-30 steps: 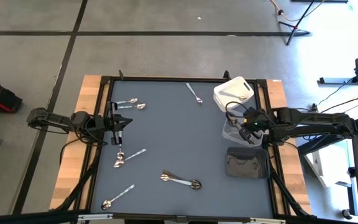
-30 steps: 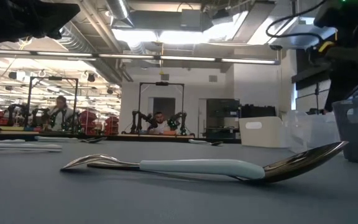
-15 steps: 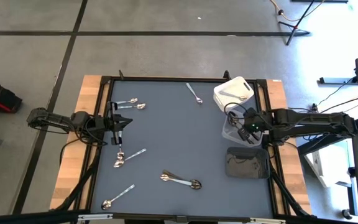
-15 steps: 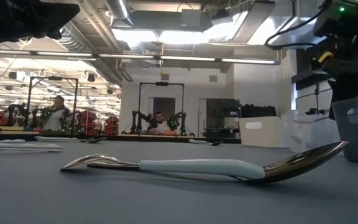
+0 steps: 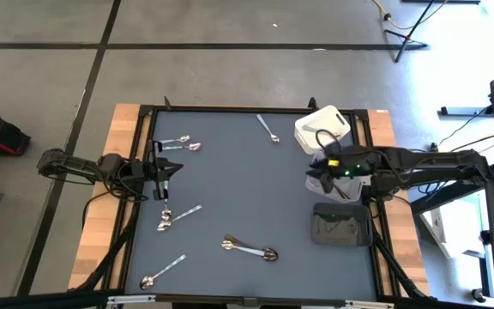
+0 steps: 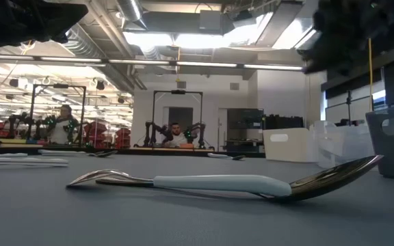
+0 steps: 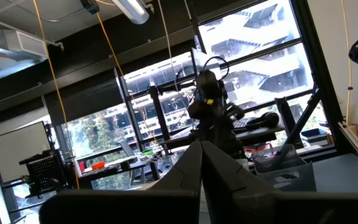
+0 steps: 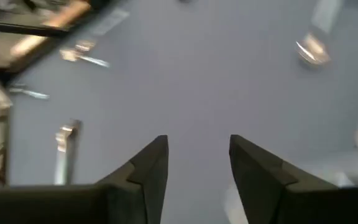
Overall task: Sort silverware by color (type)
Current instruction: Put the top center light blue spoon into the white bin
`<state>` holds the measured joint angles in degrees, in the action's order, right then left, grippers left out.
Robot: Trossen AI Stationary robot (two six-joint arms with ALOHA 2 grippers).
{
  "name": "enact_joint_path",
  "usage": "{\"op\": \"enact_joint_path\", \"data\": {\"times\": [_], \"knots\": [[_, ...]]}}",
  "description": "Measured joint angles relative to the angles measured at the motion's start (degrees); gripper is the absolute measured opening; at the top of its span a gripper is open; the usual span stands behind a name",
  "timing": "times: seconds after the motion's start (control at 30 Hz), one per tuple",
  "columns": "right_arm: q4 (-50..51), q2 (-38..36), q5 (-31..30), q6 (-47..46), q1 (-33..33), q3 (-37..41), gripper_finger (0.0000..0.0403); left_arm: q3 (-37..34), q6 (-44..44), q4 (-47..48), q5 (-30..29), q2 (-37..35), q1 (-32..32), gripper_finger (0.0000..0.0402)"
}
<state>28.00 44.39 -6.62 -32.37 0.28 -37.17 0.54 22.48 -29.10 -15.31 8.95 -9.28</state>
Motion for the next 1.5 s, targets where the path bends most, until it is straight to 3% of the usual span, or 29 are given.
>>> {"op": "enact_joint_path", "data": {"times": [0.27, 0.47, 0.77, 1.13, 1.5], "knots": [[-17.0, 15.6, -0.3, 7.5, 5.8, -0.8, 0.0155, 0.0, 0.0, 0.0, 0.0, 0.0, 0.0, 0.0002], [-16.6, 28.1, -9.8, 8.4, 4.4, -5.9, 0.0154, 0.0, 0.0, 0.0, 0.0, 0.0, 0.0, 0.0002], [-16.0, 41.7, -11.3, 10.8, -7.3, -15.8, 0.0154, 0.0, 0.1, 0.0, 0.0, 0.0, 0.0, 0.0002], [-16.1, 55.7, -4.7, 14.3, -23.5, -24.9, 0.0154, 0.0, 0.1, 0.1, -0.2, 0.0, 0.0, 0.0002], [-21.2, 64.5, -0.8, 15.2, -29.6, -28.1, 0.0154, 0.0, 0.2, 0.1, -0.5, 0.0, 0.0, 0.0002]]}}
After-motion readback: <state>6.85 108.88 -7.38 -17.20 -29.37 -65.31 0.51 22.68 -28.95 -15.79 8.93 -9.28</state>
